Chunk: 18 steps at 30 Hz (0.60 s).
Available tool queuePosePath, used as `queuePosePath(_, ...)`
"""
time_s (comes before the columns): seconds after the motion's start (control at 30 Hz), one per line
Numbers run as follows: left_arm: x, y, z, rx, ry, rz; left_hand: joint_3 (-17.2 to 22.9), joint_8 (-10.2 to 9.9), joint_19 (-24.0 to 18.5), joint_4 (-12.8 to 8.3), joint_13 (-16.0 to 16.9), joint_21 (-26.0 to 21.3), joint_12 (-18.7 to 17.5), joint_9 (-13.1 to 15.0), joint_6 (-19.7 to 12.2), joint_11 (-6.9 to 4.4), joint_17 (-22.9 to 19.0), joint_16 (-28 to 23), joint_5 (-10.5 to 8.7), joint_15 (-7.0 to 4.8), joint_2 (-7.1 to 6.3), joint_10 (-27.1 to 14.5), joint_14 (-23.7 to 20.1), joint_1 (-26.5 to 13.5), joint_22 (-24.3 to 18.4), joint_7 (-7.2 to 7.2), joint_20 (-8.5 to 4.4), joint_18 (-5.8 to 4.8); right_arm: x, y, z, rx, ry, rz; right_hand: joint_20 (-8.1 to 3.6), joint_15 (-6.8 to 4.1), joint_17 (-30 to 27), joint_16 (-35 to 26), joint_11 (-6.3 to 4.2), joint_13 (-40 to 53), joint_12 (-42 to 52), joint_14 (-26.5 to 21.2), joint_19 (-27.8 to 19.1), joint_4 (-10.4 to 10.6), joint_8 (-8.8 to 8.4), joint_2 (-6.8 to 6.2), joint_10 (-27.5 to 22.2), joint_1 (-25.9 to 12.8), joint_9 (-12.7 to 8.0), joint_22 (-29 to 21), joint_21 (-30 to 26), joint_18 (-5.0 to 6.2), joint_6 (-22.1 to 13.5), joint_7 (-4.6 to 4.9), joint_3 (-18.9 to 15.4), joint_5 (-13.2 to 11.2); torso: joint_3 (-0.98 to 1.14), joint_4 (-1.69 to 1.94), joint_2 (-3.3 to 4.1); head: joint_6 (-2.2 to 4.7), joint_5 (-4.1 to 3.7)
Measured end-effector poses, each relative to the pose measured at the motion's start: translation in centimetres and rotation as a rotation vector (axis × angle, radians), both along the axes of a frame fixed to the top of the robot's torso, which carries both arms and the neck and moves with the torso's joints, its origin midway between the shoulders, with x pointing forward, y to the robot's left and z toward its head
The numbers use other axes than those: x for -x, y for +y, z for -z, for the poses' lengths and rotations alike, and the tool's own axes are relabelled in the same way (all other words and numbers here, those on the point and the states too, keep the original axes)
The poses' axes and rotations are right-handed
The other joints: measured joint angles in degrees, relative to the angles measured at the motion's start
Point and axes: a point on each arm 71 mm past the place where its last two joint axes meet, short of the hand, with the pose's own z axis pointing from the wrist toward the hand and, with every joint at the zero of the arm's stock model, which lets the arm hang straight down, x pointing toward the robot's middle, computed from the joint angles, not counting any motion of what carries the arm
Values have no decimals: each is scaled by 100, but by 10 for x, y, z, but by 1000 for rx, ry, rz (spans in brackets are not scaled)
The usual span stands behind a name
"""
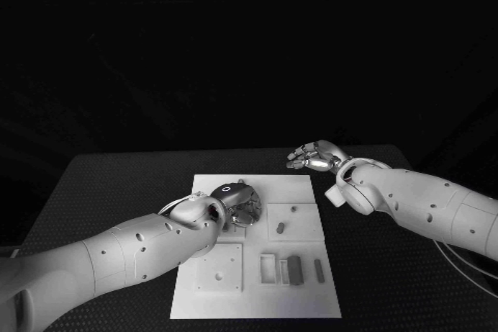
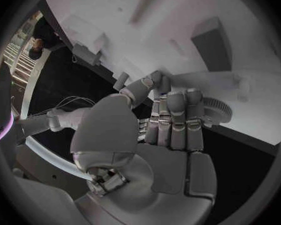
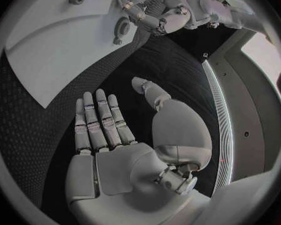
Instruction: Assemble the parts on the task board
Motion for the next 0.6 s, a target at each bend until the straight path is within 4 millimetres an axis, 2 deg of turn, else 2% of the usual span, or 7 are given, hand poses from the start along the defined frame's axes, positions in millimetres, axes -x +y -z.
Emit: queuePosePath(0.6, -7, 13, -21, 50, -27, -30, 6, 23, 16, 6, 0, 22, 0, 0, 20, 0, 0, 0, 18, -18, -9, 0, 20, 7, 0, -20, 2, -1, 0, -2, 0, 1, 0, 3, 0, 0, -6, 21, 0, 0, 0, 0, 0, 0, 0, 0, 0, 0, 1, 5, 0, 0, 0, 0, 0, 0, 3, 6, -5, 31, 27)
